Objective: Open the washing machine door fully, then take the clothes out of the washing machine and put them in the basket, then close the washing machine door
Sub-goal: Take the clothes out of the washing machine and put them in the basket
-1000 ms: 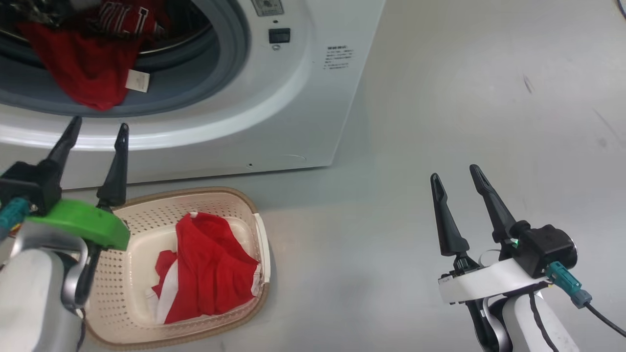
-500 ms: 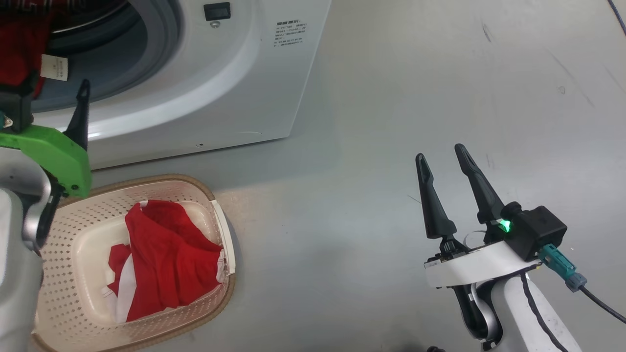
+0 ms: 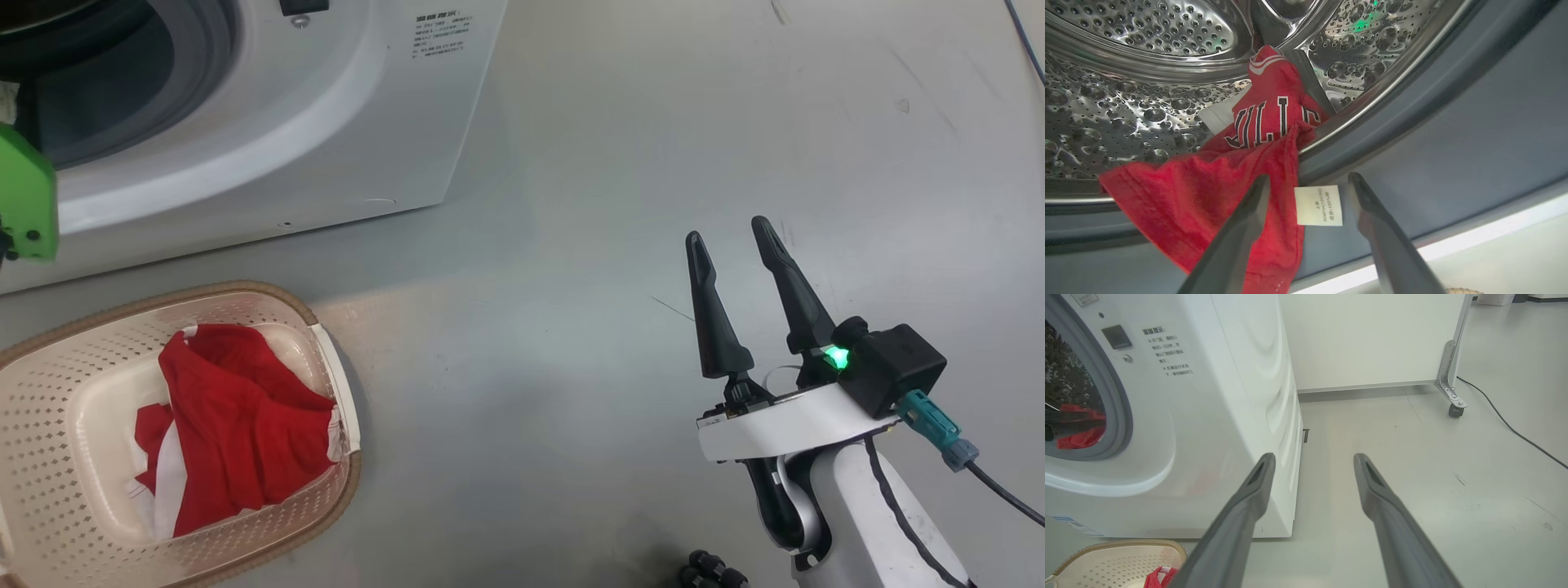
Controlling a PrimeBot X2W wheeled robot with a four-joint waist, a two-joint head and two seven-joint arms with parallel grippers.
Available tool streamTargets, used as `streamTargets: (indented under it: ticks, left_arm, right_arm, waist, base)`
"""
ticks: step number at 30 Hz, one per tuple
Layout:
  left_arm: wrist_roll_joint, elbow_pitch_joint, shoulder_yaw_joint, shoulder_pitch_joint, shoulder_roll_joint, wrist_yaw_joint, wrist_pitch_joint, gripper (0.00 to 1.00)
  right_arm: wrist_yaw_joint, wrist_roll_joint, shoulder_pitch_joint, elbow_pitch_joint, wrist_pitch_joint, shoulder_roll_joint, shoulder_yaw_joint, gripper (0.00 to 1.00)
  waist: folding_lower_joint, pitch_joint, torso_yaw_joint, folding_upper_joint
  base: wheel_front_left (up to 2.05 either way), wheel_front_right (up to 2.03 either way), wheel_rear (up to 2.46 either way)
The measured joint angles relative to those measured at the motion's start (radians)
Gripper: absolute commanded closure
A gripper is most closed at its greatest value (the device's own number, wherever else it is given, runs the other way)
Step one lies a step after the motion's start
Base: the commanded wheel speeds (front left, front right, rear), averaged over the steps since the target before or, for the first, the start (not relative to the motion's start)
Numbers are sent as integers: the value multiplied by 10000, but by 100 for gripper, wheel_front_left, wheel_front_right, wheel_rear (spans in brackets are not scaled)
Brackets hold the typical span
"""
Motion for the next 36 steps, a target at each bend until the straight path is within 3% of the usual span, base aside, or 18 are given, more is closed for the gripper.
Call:
streamTargets:
  ticks: [16,35,36]
  left_arm:
    - [316,1499,-115,-1295,161,211,1083,0]
    - [535,2433,-224,-2142,272,253,1358,0]
    - [535,2466,-217,-2163,272,253,1375,13]
  right_arm:
    - [-161,75,-351,-36,0,4,293,0]
    - [-247,155,-606,-42,0,4,531,0]
    - [-261,155,-606,-40,0,4,533,0]
  waist:
    - [0,373,-184,0]
    - [0,663,-351,0]
    - [0,669,-357,1]
  base:
    - [0,0,0]
    - [0,0,0]
    - [0,0,0]
